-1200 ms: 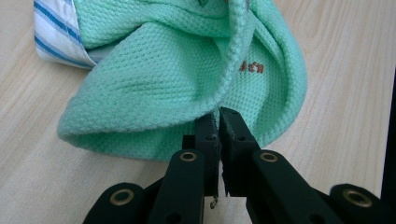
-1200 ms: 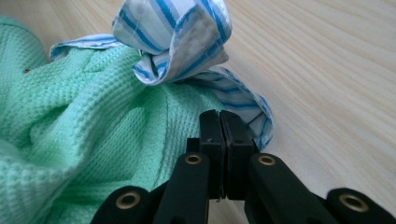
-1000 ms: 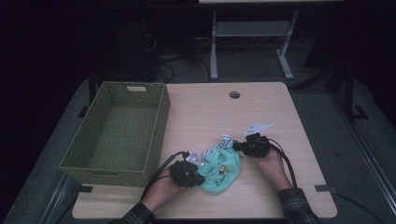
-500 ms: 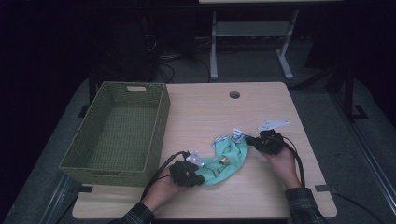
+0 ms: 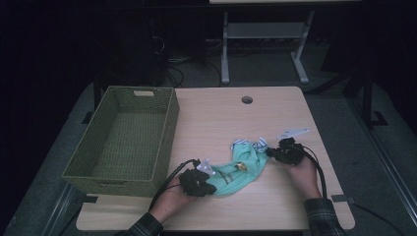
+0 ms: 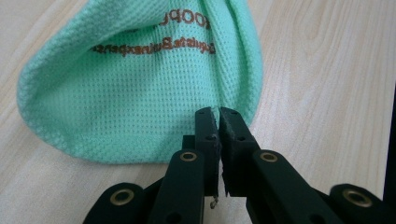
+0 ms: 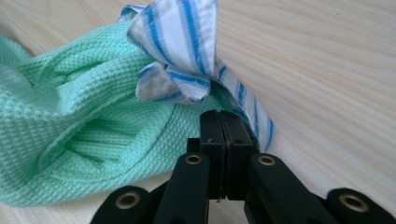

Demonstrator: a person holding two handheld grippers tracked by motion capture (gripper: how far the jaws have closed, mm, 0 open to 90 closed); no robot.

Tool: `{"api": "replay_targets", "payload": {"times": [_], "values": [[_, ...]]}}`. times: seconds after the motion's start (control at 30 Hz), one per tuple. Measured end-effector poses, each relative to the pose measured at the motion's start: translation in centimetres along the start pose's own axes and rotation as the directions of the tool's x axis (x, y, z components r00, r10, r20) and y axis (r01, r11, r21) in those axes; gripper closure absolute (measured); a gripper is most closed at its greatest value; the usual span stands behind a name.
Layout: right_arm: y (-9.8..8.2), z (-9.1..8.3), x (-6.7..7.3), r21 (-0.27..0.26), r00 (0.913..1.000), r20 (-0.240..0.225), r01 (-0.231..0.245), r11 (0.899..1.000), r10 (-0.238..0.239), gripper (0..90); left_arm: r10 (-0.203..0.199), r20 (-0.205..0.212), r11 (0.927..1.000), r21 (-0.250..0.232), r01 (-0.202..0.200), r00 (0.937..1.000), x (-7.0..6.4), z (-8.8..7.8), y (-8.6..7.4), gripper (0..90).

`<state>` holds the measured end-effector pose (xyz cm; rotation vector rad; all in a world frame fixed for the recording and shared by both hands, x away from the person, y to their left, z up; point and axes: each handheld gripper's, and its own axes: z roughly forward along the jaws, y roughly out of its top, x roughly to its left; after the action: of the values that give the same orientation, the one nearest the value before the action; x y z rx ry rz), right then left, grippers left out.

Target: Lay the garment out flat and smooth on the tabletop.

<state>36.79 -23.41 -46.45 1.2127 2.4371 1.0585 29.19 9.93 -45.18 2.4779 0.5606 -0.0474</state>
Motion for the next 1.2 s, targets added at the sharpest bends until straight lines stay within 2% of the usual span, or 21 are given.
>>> {"api": "replay_targets", "payload": {"times": [0.1, 0.2, 0.33, 0.53, 0.7, 0.8, 0.93, 1.2], "values": [[-0.1, -0.4, 0.0, -0.016, 0.9999, -0.009, -0.008, 1.0, 0.008, 86.2, 0.001, -0.001, 1.0, 0.003, -0.001, 1.0, 0.0, 0.0, 0.0, 85.9], [0.1, -1.5, 0.0, -0.053, 1.0, 0.005, 0.008, 0.999, -0.007, 82.2, 0.001, -0.001, 1.0, 0.002, -0.001, 1.0, 0.0, 0.0, 0.0, 85.9], [0.5, -2.8, -0.1, -0.082, 1.0, 0.006, -0.004, 0.997, 0.004, 80.9, 0.0, -0.001, 1.0, 0.002, 0.0, 1.0, 0.0, 0.0, 0.0, 85.9], [1.7, -4.2, -0.2, -0.119, 1.0, -0.007, -0.008, 0.993, 0.007, 77.9, -0.003, 0.003, 1.0, 0.002, 0.003, 1.0, 0.0, 0.0, 0.0, 85.9], [3.1, -4.7, 0.5, -0.152, 0.9996, -0.023, 0.014, 0.988, -0.017, 76.4, -0.003, 0.002, 1.0, -0.001, 0.003, 1.0, 0.1, 0.0, 0.0, 85.9], [4.1, -4.4, 0.8, -0.169, 0.9988, -0.042, 0.017, 0.985, -0.024, 76.4, -0.008, 0.005, 1.0, -0.001, 0.008, 1.0, 0.1, 0.0, 0.0, 85.8], [5.5, -3.6, 1.5, -0.164, 0.9972, -0.062, 0.031, 0.986, -0.042, 76.4, -0.014, 0.009, 0.9999, -0.004, 0.014, 0.9999, 0.2, 0.0, 0.0, 85.7], [7.6, -1.1, 2.9, -0.127, 0.9929, -0.094, 0.06, 0.99, -0.073, 76.8, -0.015, 0.01, 0.9999, -0.008, 0.015, 0.9998, 0.2, 0.0, 0.0, 85.0]]}}
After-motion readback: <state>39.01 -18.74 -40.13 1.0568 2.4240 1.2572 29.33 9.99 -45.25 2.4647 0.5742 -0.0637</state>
